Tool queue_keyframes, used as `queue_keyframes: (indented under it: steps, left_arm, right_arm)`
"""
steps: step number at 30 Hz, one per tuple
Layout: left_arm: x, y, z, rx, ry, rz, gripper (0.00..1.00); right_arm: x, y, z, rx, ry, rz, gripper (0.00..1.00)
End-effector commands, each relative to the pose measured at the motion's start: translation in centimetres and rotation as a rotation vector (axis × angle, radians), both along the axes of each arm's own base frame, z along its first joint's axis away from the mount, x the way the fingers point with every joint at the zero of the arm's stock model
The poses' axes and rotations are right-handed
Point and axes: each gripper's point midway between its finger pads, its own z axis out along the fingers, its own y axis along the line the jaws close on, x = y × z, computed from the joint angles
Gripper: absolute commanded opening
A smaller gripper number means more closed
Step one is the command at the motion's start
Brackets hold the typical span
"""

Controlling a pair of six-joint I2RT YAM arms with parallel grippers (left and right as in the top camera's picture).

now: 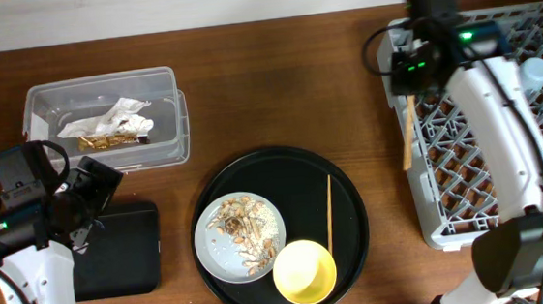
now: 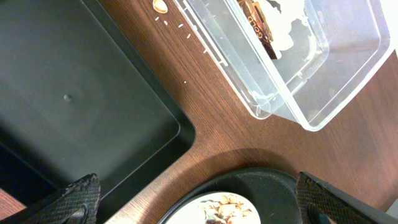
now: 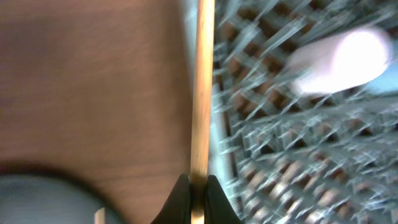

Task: Sort waste into correct bins and load items into the dishwasher rack
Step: 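Carry the chopsticks to the rack and drop them in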

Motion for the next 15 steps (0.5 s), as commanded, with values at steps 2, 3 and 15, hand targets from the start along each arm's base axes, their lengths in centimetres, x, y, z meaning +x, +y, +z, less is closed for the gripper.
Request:
queue_keyframes:
  steps: [2, 3, 15]
  left_arm:
    - [0.0, 0.0, 0.0, -0.011, -0.003, 0.013, 0.99]
    - [0.0, 0.0, 0.0, -0.011, -0.003, 0.013, 0.99]
    - [0.0, 0.0, 0.0, -0.011, -0.003, 0.013, 0.99]
  right_arm:
    - [1.5, -4.0, 1.3, -0.079, -0.057, 0.062, 0.05]
    - [1.9, -4.2, 1.4, -0.068, -0.073, 0.089, 0.05]
    - [5.4, -4.8, -3.5, 0.006, -0.062, 0.124, 0.05]
